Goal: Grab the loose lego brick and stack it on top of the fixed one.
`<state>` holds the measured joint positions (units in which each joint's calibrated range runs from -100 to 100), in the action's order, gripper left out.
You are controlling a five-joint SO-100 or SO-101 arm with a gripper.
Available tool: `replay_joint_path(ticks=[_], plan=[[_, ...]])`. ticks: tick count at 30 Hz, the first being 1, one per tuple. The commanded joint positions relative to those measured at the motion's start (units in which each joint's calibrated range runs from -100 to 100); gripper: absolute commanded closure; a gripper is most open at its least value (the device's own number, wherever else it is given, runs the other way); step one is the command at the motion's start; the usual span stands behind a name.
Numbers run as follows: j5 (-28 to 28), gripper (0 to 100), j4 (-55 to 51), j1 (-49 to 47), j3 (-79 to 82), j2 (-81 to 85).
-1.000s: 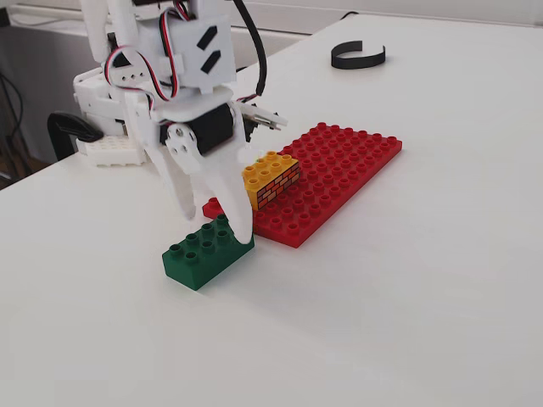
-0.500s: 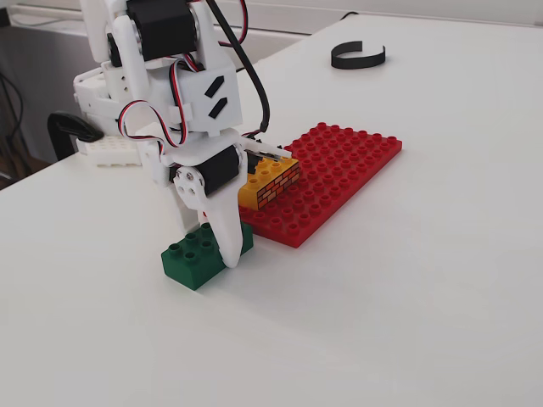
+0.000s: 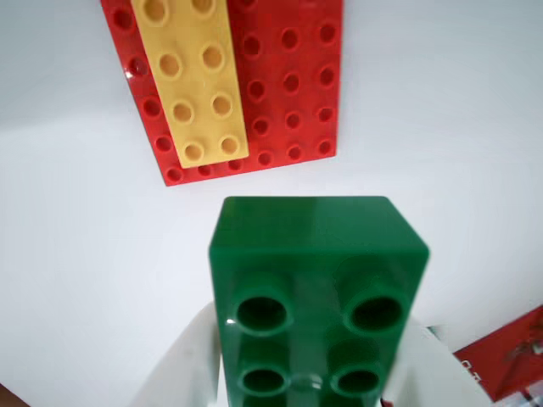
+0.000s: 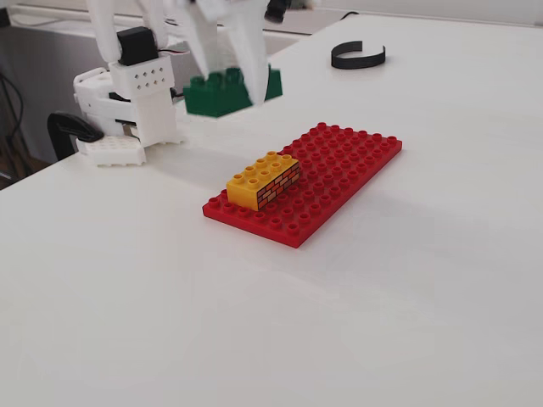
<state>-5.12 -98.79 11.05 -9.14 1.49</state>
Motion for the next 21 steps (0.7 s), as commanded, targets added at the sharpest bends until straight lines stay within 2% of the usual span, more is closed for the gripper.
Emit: replay_joint_path(ticks=[1, 4, 8, 15, 21], plan=[[3.5, 93, -1.1, -7.1, 4.5, 6.7], [4.4, 93, 0.6, -11.4, 10.5, 7.4], [4.2, 93, 2.8, -8.9, 13.3, 7.4], [4.0, 93, 15.2, -8.2, 29.9, 7.7], [4.0, 93, 21.7, -8.2, 36.4, 7.7]])
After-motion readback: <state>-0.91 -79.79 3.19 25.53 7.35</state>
